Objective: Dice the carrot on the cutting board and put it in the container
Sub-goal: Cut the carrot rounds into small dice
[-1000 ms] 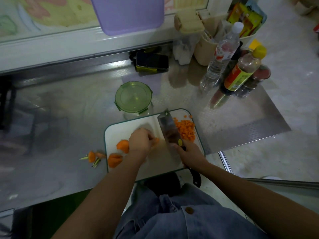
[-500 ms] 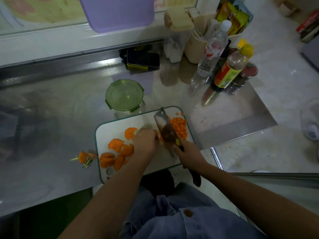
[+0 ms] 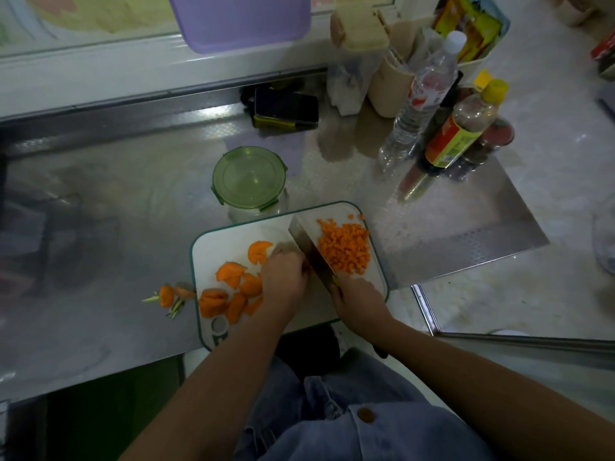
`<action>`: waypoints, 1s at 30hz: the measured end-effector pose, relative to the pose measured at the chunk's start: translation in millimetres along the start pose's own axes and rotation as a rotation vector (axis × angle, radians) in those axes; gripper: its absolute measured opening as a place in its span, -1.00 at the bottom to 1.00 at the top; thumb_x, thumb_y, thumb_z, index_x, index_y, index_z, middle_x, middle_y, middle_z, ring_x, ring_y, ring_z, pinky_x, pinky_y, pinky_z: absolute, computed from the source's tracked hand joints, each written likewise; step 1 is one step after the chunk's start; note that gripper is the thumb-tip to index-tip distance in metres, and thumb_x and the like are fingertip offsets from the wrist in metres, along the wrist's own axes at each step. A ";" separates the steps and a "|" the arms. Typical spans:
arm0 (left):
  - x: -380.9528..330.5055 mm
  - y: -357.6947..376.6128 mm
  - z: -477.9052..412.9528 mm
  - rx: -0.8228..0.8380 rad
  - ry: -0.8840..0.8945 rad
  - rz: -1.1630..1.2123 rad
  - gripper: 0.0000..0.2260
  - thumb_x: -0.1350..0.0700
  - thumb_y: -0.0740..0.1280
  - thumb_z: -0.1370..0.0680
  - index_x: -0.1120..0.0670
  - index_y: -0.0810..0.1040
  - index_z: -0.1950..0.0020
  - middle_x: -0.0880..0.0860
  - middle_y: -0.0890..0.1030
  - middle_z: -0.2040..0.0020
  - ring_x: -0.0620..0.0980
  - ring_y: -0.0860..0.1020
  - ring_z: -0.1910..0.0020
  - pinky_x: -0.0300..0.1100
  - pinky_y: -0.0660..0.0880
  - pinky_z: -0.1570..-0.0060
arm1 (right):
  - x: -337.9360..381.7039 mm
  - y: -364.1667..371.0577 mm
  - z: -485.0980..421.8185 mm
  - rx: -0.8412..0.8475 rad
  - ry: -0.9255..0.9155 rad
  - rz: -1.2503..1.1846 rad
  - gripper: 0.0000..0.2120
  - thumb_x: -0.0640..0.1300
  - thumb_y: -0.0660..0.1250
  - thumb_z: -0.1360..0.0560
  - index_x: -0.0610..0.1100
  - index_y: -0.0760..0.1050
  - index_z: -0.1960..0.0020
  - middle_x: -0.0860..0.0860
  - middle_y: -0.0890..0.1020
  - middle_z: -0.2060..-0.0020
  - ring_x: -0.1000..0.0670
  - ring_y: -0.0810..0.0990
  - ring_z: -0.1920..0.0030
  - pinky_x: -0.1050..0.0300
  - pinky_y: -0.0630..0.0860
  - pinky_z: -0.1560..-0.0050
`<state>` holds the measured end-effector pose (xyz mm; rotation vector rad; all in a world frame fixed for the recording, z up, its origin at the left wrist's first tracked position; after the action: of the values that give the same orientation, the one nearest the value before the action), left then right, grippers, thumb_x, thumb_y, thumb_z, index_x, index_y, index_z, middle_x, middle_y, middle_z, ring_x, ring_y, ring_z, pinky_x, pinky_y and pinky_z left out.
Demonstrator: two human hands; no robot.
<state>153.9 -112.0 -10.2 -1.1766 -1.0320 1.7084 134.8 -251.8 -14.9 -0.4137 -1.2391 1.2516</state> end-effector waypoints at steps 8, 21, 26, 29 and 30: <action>-0.4 3.6 -0.6 0.005 0.011 -0.004 -0.82 0.06 0.27 -0.53 0.01 0.66 -0.01 0.08 0.60 0.00 0.05 0.49 -0.10 -0.12 0.45 0.11 | 2.6 -9.0 -9.2 -0.083 0.020 -0.087 -0.80 -0.08 0.15 -0.60 -0.18 0.44 -0.08 -0.17 0.57 0.18 -0.19 0.55 0.18 -0.10 0.50 0.15; 4.5 5.1 -2.1 -0.017 -0.064 0.038 -0.84 0.05 0.28 -0.54 0.10 0.61 0.06 0.12 0.55 0.00 0.07 0.50 -0.03 -0.09 0.47 0.15 | 4.1 -1.3 -7.3 -0.007 0.014 -0.050 -0.84 -0.09 0.14 -0.60 -0.17 0.42 0.04 -0.04 0.43 0.28 -0.05 0.43 0.26 0.09 0.32 0.26; 5.4 5.4 -1.4 -0.018 -0.071 0.051 -0.84 0.06 0.30 -0.53 0.10 0.62 0.08 0.11 0.57 0.04 0.07 0.49 -0.06 -0.08 0.48 0.13 | 2.7 -2.7 -9.4 -0.055 0.011 -0.054 -0.82 -0.09 0.15 -0.60 -0.18 0.44 -0.06 -0.09 0.51 0.22 -0.15 0.53 0.19 0.04 0.40 0.24; 7.0 8.3 -2.8 0.007 -0.067 0.073 -0.85 0.04 0.33 -0.50 0.09 0.60 0.06 0.10 0.59 0.06 0.07 0.49 -0.07 -0.08 0.48 0.13 | -3.9 -12.5 -14.2 -0.098 0.050 -0.116 -0.80 -0.10 0.17 -0.60 -0.22 0.45 -0.07 -0.18 0.57 0.17 -0.19 0.55 0.15 -0.04 0.47 0.15; 8.1 7.8 -2.8 0.004 -0.060 0.111 -0.86 0.05 0.35 -0.48 0.09 0.56 0.04 0.09 0.58 0.07 0.06 0.49 -0.05 -0.07 0.48 0.14 | -6.1 -15.2 -14.8 -0.099 0.057 -0.134 -0.81 -0.10 0.18 -0.60 -0.23 0.45 -0.03 -0.18 0.56 0.19 -0.19 0.54 0.16 -0.05 0.47 0.15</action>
<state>153.3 -106.7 -20.5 -1.2067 -1.0148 1.8413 155.8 -256.9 -10.8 -0.4283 -1.2627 1.0614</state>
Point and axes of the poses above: each hand's wrist, its own z-axis away from the middle knuckle, its own y-axis out of the palm, x = y × z, the point moved 8 cm from there along -z, towards the middle knuckle
